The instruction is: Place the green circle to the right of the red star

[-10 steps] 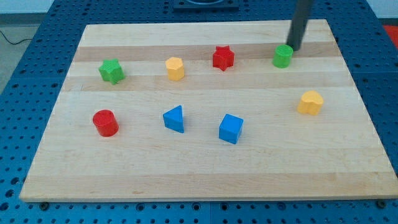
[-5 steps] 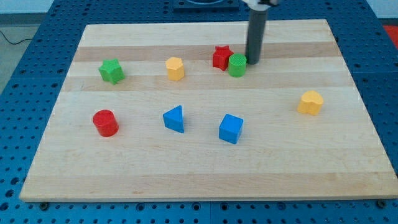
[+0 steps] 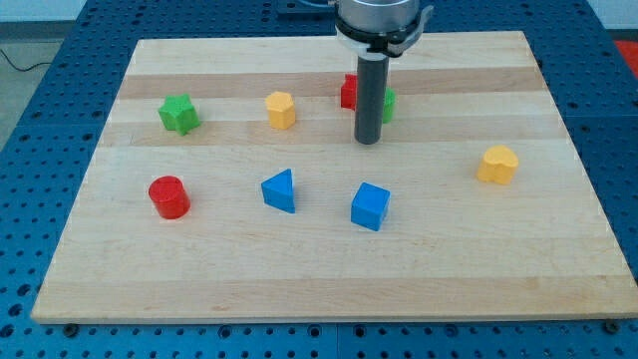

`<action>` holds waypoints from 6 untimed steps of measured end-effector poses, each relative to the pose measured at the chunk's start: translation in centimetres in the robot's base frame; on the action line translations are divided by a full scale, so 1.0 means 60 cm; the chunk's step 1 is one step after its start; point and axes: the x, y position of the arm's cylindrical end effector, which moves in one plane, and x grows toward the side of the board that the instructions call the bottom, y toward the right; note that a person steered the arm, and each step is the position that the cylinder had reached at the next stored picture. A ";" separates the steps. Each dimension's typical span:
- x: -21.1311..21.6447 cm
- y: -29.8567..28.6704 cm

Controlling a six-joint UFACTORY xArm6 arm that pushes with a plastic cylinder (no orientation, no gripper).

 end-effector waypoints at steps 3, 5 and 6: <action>-0.054 0.093; -0.028 0.034; -0.032 0.014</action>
